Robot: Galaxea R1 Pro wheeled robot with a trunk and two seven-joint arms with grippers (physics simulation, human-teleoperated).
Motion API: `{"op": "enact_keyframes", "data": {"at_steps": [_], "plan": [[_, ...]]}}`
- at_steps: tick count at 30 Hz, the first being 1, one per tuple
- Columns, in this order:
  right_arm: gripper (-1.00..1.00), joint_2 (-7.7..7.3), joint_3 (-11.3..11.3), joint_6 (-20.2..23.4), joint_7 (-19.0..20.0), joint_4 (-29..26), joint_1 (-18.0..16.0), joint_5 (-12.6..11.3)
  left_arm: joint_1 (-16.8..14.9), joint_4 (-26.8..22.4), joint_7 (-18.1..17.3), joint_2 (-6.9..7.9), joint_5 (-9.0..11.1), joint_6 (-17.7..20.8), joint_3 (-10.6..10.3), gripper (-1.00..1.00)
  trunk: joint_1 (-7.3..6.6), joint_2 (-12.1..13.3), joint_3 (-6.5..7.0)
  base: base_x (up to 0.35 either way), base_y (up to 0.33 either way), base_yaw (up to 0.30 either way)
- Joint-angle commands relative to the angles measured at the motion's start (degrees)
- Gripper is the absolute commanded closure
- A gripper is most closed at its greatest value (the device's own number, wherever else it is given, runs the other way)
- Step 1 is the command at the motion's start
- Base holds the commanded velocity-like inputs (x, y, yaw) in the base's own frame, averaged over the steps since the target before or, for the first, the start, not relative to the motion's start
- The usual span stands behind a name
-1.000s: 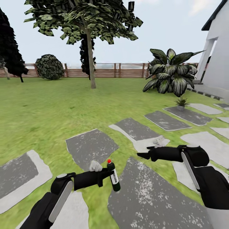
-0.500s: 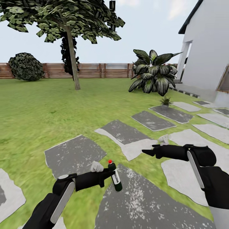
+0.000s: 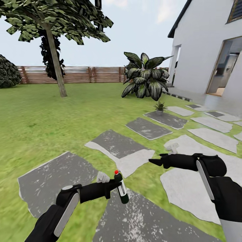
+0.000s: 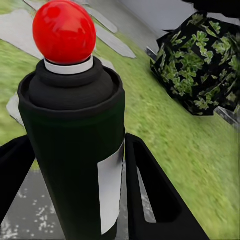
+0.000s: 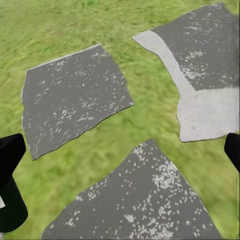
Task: Pick up the pesticide atomizer in the garden and spray insectifuge to fully cover both potted plants in the garden.
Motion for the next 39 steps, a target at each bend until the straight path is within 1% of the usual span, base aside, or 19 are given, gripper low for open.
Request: {"op": "enact_keyframes", "data": {"at_steps": [1, 2, 4, 6, 9, 30, 39], "plan": [[-1.00, 0.05, -0.01, 0.40, 0.24, -0.02, -0.05, 0.43, -0.03, 0.06, 0.08, 0.04, 0.37, 0.36, -0.06, 1.00, 0.02, -0.02, -0.06, 0.333, 0.000, -0.275], [-1.00, 0.08, -0.01, 0.40, 0.24, -0.02, -0.05, 1.02, -0.02, 0.14, 0.45, 0.04, 0.32, 0.29, -0.06, 1.00, 0.02, -0.02, -0.06, 0.333, -0.014, -0.275], [-1.00, 0.12, -0.04, 0.40, 0.25, -0.02, -0.05, 1.99, -0.02, 0.31, 2.42, 0.04, 0.59, -1.15, -0.06, 1.00, 0.02, -0.02, -0.06, 0.333, -0.050, -0.275], [-1.00, 0.13, -0.04, 0.40, 0.26, -0.02, -0.05, 2.27, -0.02, 0.38, 3.38, 0.04, 0.79, -1.95, -0.06, 1.00, 0.02, -0.02, -0.06, 0.333, -0.066, -0.275], [-1.00, 0.13, -0.05, 0.40, 0.26, -0.02, -0.05, 2.40, 0.03, 0.41, 3.83, 0.04, 0.86, -2.33, -0.08, 1.00, 0.02, -0.02, -0.06, 0.333, -0.072, -0.275], [-1.00, 0.13, -0.21, 0.40, 0.26, -0.02, -0.04, 2.46, 0.01, 1.03, 4.23, 0.04, 0.78, -2.57, -0.09, 1.00, 0.02, -0.02, -0.06, 0.333, -0.075, -0.276], [-1.00, 0.07, -0.38, 0.01, 0.33, -0.02, -0.04, 2.46, 0.02, 1.04, 4.23, 0.04, 0.75, -2.60, -0.07, 1.00, 0.02, -0.02, -0.06, 0.333, -0.014, -0.065]]}}
